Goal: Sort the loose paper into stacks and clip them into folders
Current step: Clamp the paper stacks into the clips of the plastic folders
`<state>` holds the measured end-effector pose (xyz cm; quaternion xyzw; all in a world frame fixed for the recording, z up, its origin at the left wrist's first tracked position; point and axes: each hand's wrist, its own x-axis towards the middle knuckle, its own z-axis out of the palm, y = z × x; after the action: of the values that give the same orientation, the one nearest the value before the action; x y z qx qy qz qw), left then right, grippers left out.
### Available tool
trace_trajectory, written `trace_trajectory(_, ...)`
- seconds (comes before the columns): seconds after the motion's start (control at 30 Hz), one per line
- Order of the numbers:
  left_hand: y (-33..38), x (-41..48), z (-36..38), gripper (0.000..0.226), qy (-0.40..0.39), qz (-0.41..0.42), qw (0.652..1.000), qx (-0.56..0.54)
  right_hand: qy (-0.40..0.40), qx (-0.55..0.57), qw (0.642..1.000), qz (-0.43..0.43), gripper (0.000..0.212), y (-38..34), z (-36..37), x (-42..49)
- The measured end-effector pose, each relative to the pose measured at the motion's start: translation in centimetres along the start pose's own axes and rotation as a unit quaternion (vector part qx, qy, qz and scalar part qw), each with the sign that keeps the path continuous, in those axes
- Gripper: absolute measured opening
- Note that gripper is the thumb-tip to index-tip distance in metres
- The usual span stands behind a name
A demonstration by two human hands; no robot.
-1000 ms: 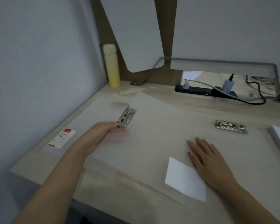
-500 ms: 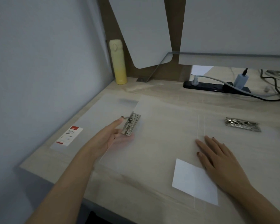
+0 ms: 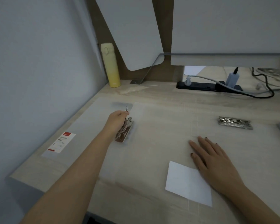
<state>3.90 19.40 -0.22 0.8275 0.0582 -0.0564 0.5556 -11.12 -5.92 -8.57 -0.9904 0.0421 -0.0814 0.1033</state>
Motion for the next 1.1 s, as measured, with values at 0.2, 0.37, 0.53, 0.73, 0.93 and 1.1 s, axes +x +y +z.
trace_trajectory(0.2, -0.3, 0.6, 0.9, 0.022, -0.007, -0.012, 0.99, 0.139, -0.003, -0.024, 1.0, 0.004, 0.068, 0.1, 0.2, 0.0)
trace_trajectory(0.37, 0.3, 2.2, 1.9, 0.045, 0.026, -0.074, 0.963, 0.256, -0.01, -0.022, 1.0, -0.001, 0.065, 0.1, 0.3, 0.0)
trace_trajectory(0.53, 1.0, 2.1, 3.1, 0.042, 0.085, 0.036, 0.951, 0.293, -0.007, 0.059, 0.998, -0.028, 0.091, 1.0, 0.2, 0.4)
trace_trajectory(0.73, 2.5, -2.2, 12.4, 0.05, -0.054, 0.293, 0.881, 0.368, 0.038, 0.06, 0.992, 0.1, 0.055, 4.4, -1.7, 3.9)
trace_trajectory(0.93, 1.4, -3.8, 21.1, 0.054, -0.177, 0.316, 0.837, 0.411, 0.04, 0.02, 0.99, 0.135, 0.054, 7.3, -2.3, 7.1)
trace_trajectory(1.1, -0.1, -3.6, 22.6, 0.058, -0.155, 0.334, 0.831, 0.417, 0.058, 0.001, 0.993, 0.107, 0.052, 8.3, -1.6, 7.9)
